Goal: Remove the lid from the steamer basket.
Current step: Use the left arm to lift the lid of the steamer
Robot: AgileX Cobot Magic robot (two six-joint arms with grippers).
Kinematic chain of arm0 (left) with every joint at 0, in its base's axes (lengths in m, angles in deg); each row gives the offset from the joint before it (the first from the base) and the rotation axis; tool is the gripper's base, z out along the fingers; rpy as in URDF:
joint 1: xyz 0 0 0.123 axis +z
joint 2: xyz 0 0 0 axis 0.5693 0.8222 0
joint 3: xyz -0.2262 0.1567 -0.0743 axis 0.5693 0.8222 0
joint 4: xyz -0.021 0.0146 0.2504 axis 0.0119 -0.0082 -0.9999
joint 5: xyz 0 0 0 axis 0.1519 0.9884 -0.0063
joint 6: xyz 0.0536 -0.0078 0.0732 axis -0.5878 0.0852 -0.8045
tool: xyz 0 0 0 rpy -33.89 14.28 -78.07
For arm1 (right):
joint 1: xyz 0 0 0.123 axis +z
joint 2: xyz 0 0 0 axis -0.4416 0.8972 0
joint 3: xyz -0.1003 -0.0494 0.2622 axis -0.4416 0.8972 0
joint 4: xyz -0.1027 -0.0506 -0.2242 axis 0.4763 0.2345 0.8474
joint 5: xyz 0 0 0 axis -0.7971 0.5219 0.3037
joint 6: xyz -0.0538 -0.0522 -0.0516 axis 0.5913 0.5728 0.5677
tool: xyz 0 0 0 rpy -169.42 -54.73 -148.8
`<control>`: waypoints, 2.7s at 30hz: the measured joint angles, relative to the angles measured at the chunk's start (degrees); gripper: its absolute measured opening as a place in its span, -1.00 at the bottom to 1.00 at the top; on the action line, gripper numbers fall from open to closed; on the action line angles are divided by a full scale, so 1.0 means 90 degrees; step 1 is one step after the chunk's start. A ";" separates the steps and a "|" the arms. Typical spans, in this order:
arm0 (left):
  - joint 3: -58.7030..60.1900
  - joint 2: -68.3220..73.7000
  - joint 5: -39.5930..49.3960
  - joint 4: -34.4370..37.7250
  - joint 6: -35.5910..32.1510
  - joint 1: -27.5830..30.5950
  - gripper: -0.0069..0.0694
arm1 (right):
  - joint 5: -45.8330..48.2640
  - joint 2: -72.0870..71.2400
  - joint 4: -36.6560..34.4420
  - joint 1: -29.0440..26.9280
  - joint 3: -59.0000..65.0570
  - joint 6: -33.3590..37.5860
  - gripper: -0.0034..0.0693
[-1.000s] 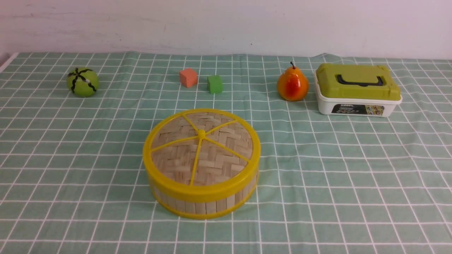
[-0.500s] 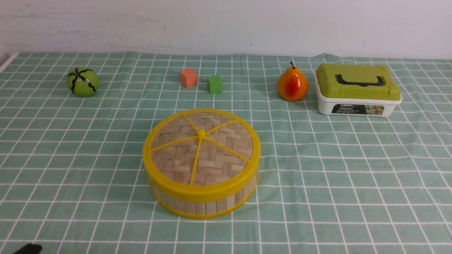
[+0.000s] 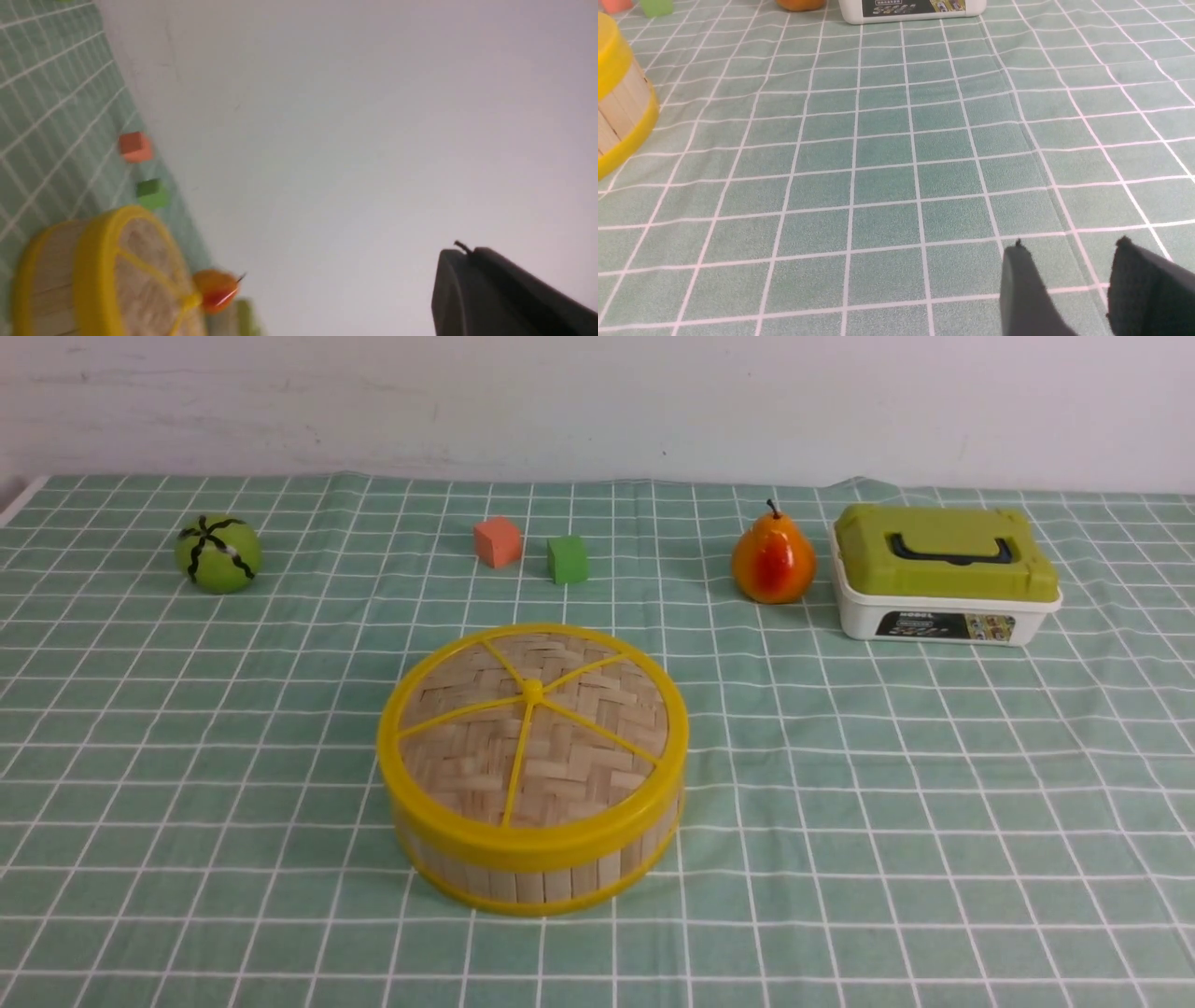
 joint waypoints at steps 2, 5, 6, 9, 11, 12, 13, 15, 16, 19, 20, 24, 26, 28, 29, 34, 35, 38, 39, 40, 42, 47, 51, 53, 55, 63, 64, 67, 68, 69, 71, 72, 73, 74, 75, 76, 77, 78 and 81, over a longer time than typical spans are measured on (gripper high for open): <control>-0.0404 0.0928 0.0990 -0.0089 -0.0554 0.0000 -0.85 | 0.0000 0.0000 0.0000 0.0000 0.0000 0.0000 -0.24; -0.1295 0.3011 0.2908 -0.0683 -0.1355 0.0000 -0.85 | 0.0000 0.0000 0.0000 0.0000 0.0000 0.0000 -0.24; -0.1295 0.3011 0.2908 -0.0683 -0.1395 0.0000 -0.85 | 0.0000 0.0000 0.0000 0.0000 0.0000 0.0000 -0.24; -0.2313 0.4521 0.4188 -0.1394 -0.1828 -0.0004 -0.85 | 0.0000 0.0000 0.0000 0.0000 0.0000 0.0000 -0.24; -0.3154 0.5438 0.4961 -0.1847 -0.1984 -0.0004 -0.85 | 0.0000 0.0000 0.0000 0.0000 0.0000 0.0000 -0.24; -0.3845 0.6182 0.5480 -0.2101 -0.2026 -0.0004 -0.85 | 0.0000 0.0000 0.0000 0.0000 0.0000 0.0000 -0.24; -0.4508 0.6681 0.5818 -0.2254 -0.2042 -0.0017 -0.85 | 0.0000 0.0000 0.0000 0.0000 0.0000 0.0000 -0.24; -0.5176 0.7257 0.6128 -0.2370 -0.2060 -0.0106 -0.85 | 0.0000 0.0000 0.0000 0.0000 0.0000 0.0000 -0.24; -0.5605 0.7613 0.6236 -0.2461 -0.2052 -0.0240 -0.85 | 0.0000 0.0000 0.0000 0.0000 0.0000 0.0000 -0.24; -0.6419 0.8238 0.6340 -0.2804 -0.1806 -0.0780 -0.85 | 0.0000 0.0000 0.0000 0.0000 0.0000 0.0000 -0.24; -0.6684 0.8417 0.6366 -0.3005 -0.1659 -0.1018 -0.85 | 0.0000 0.0000 0.0000 0.0000 0.0000 0.0000 -0.24; -0.7617 0.9010 0.6448 -0.3977 -0.0946 -0.1782 -0.85 | 0.0000 0.0000 0.0000 0.0000 0.0000 0.0000 -0.24; -0.7960 0.9271 0.6495 -0.4410 -0.0667 -0.2011 -0.85 | 0.0000 0.0000 0.0000 0.0000 0.0000 0.0000 -0.24; -0.8524 0.9644 0.6517 -0.4931 -0.0246 -0.2231 -0.85 | 0.0000 0.0000 0.0000 0.0000 0.0000 0.0000 -0.24; -0.8715 0.9794 0.6525 -0.5071 -0.0156 -0.2299 -0.84 | 0.0000 0.0000 0.0000 0.0000 0.0000 0.0000 -0.24; -0.9440 1.0443 0.6523 -0.5320 0.0138 -0.2588 -0.64 | 0.0000 0.0000 0.0000 0.0000 0.0000 0.0000 -0.24; -0.9551 1.0569 0.6510 -0.5320 0.0139 -0.2654 -0.57 | 0.0000 0.0000 0.0000 0.0000 0.0000 0.0000 -0.24; -0.9763 1.0862 0.6446 -0.5500 0.0139 -0.2790 -0.40 | 0.0000 0.0000 0.0000 0.0000 0.0000 0.0000 -0.24; -0.9846 1.1017 0.6384 -0.5594 0.0139 -0.2833 -0.29 | 0.0000 0.0000 0.0000 0.0000 0.0000 0.0000 -0.24; -0.9869 1.1074 0.6353 -0.5635 0.0139 -0.2839 -0.23 | 0.0000 0.0000 0.0000 0.0000 0.0000 0.0000 -0.24; -0.9898 1.1251 0.6202 -0.5765 0.0139 -0.2839 -0.09 | 0.0000 0.0000 0.0000 0.0000 0.0000 0.0000 -0.24; -0.9912 1.1514 0.5809 -0.5840 0.0139 -0.2833 0.03 | 0.0000 0.0000 0.0000 0.0000 0.0000 0.0000 -0.24; -0.9912 1.1672 0.5469 -0.5693 0.0139 -0.2839 0.03 | 0.0000 0.0000 0.0000 0.0000 0.0000 0.0000 -0.24; -0.9924 1.1754 0.5382 -0.5670 0.0139 -0.2839 0.03 | 0.0000 0.0000 0.0000 0.0000 0.0000 0.0000 -0.24; -0.9924 1.1787 0.5375 -0.5683 0.0139 -0.2839 0.03 | 0.0000 0.0000 0.0000 0.0000 0.0000 0.0000 -0.24; -0.9939 1.1835 0.5412 -0.5938 0.0119 -0.2839 -0.03 | 0.0000 0.0000 0.0000 0.0000 0.0000 0.0000 -0.24; -0.9939 1.1835 0.5412 -0.5942 0.0113 -0.2839 -0.05 | 0.0000 0.0000 0.0000 0.0000 0.0000 0.0000 -0.24; -0.9939 1.1835 0.5406 -0.5944 0.0113 -0.2839 -0.12 | 0.0000 0.0000 0.0000 0.0000 0.0000 0.0000 -0.24; -0.9939 1.1840 0.5400 -0.5944 0.0113 -0.2839 -0.14 | 0.0000 0.0000 0.0000 0.0000 0.0000 0.0000 -0.24; -0.9939 1.1848 0.5399 -0.5939 0.0113 -0.2839 -0.17 | 0.0000 0.0000 0.0000 0.0000 0.0000 0.0000 -0.24; -0.9946 1.1872 0.5385 -0.5939 0.0113 -0.2839 -0.19 | 0.0000 0.0000 0.0000 0.0000 0.0000 0.0000 -0.24; -0.9977 1.1923 0.5373 -0.5939 0.0113 -0.2839 -0.20 | 0.0000 0.0000 0.0000 0.0000 0.0000 0.0000 -0.24; -0.9986 1.1949 0.5366 -0.5932 0.0113 -0.2839 -0.20 | 0.0000 0.0000 0.0000 0.0000 0.0000 0.0000 -0.24; -0.9992 1.1959 0.5360 -0.5920 0.0113 -0.2839 -0.20 | 0.0000 0.0000 0.0000 0.0000 0.0000 0.0000 -0.24; -0.9998 1.1964 0.5360 -0.5911 0.0113 -0.2839 -0.20 | 0.0000 0.0000 0.0000 0.0000 0.0000 0.0000 -0.24; -0.9998 1.1972 0.5360 -0.5903 0.0112 -0.2839 -0.20 | 0.0000 0.0000 0.0000 0.0000 0.0000 0.0000 -0.24; -0.9998 1.1972 0.5360 -0.5906 0.0112 -0.2839 -0.20 | 0.0000 0.0000 0.0000 0.0000 0.0000 0.0000 -0.24; -1.0005 1.1977 0.5360 -0.5894 0.0112 -0.2839 -0.20 | 0.0000 0.0000 0.0000 0.0000 0.0000 0.0000 -0.24; -1.0011 1.1987 0.5378 -0.5889 0.0098 -0.2839 -0.30 | 0.0000 0.0000 0.0000 0.0000 0.0000 0.0000 -0.24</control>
